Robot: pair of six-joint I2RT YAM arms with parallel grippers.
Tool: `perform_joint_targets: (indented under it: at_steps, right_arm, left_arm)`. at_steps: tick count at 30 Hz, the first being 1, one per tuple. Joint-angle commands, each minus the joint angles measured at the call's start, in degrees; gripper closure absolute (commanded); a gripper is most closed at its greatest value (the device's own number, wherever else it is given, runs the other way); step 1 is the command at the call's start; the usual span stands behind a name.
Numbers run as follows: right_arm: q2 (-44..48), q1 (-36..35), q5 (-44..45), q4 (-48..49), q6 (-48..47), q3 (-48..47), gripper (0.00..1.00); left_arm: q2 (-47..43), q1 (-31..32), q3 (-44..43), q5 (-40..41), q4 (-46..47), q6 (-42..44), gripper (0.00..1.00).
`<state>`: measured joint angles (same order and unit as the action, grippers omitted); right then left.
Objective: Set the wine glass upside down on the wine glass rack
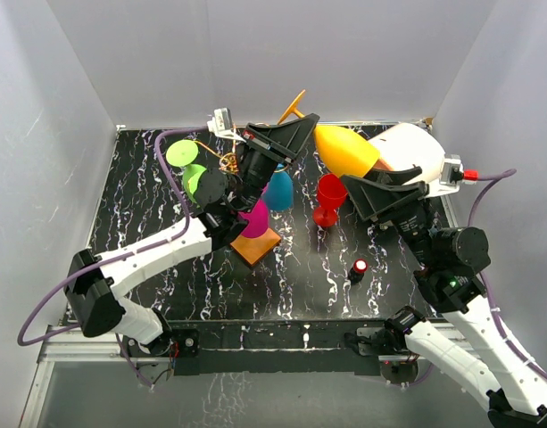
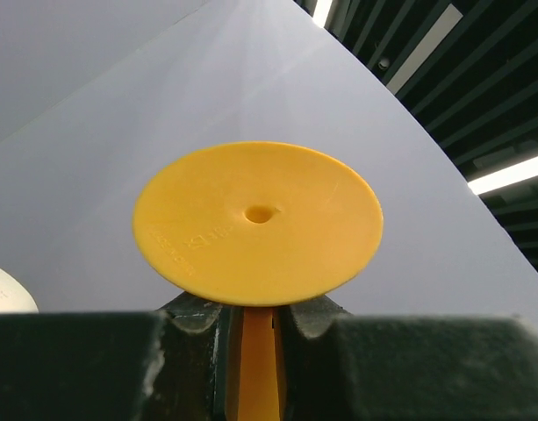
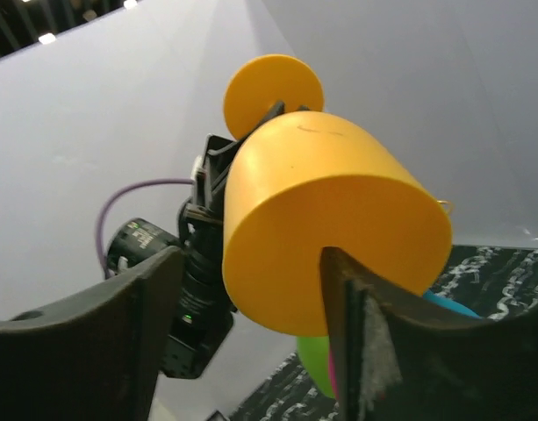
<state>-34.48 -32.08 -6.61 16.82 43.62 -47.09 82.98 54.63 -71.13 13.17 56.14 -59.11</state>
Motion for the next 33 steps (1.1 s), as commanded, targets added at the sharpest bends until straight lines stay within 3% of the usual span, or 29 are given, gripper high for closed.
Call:
perform_joint_targets:
  at_steps: [1,5,14,21,27,33]
  right_arm:
    - [2.04,0.24,1.49,-5.07,-1.45,-2.20,0.30]
    - [5.79,0.19,2.84,-7.58,-2.19,-0.54,0.22]
    - [11.89,0.22,10.27,-18.18,-6.46,-4.95,0.21]
    - [6.05,0.26,2.33,-19.56,-5.81,-12.01,0.21]
    - [-0.06,0.26,-4.14,-15.71,2.58,-17.79,0.23]
    - [-4.66,0.25,-11.27,-12.91,11.57,-18.76,0.32]
  left_arm:
    - [-4.27,0.26,-3.01,0.34,-1.42,3.16,1.00]
    - [-7.05,0.24,-5.17,-1.10,-9.89,7.01,1.00]
    - [-16.14,0.21,-1.73,-2.54,-24.25,20.98,1.00]
    - [-15.00,0.26,-5.09,-19.74,-32.49,31.86,1.00]
    - [-15.71,0.24,-3.12,-27.21,-35.30,41.37,1.00]
    - [-16.29,0.21,-1.94,-34.15,-35.46,50.95,1.00]
